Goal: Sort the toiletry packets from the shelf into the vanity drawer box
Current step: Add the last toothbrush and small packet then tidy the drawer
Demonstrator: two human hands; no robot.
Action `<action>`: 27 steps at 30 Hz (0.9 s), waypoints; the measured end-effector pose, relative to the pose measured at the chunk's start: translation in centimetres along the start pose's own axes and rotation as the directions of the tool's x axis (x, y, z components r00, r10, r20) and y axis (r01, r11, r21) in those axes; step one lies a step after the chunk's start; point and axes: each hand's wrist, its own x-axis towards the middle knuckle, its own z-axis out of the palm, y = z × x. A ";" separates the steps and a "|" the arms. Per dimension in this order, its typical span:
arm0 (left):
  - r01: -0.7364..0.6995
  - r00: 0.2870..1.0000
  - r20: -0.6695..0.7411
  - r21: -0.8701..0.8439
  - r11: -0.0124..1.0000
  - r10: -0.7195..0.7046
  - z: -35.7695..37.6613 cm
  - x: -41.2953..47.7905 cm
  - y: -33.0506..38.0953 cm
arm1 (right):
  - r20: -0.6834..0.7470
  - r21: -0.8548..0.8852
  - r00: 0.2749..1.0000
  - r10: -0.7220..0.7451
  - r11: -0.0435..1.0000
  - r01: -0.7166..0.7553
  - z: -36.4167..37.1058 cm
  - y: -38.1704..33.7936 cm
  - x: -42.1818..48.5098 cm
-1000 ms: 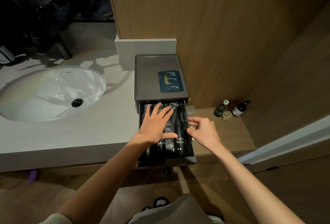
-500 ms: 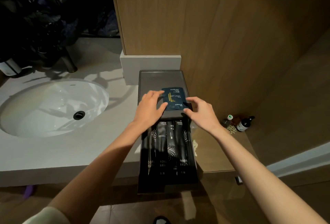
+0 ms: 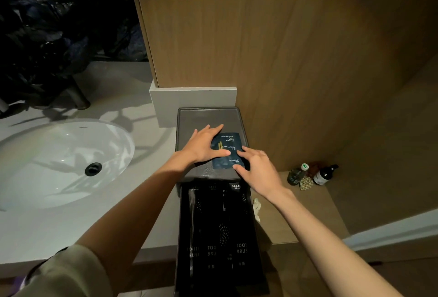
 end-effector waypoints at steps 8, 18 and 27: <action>-0.016 0.999 -0.042 -0.002 1.000 0.015 -0.4 0.7 0.3 | 0.012 -0.026 1.000 -0.007 1.000 0.007 -0.1 0.0 0.0; 0.109 0.955 -0.142 -0.650 0.752 -0.261 -3.1 -3.4 2.0 | -0.187 0.249 0.982 0.009 0.968 0.038 -1.6 -1.1 -1.9; -0.016 0.911 -0.045 -0.997 0.075 -0.410 -3.3 -14.2 4.2 | -0.021 0.839 0.990 0.141 0.541 -0.059 -2.1 -4.2 -8.3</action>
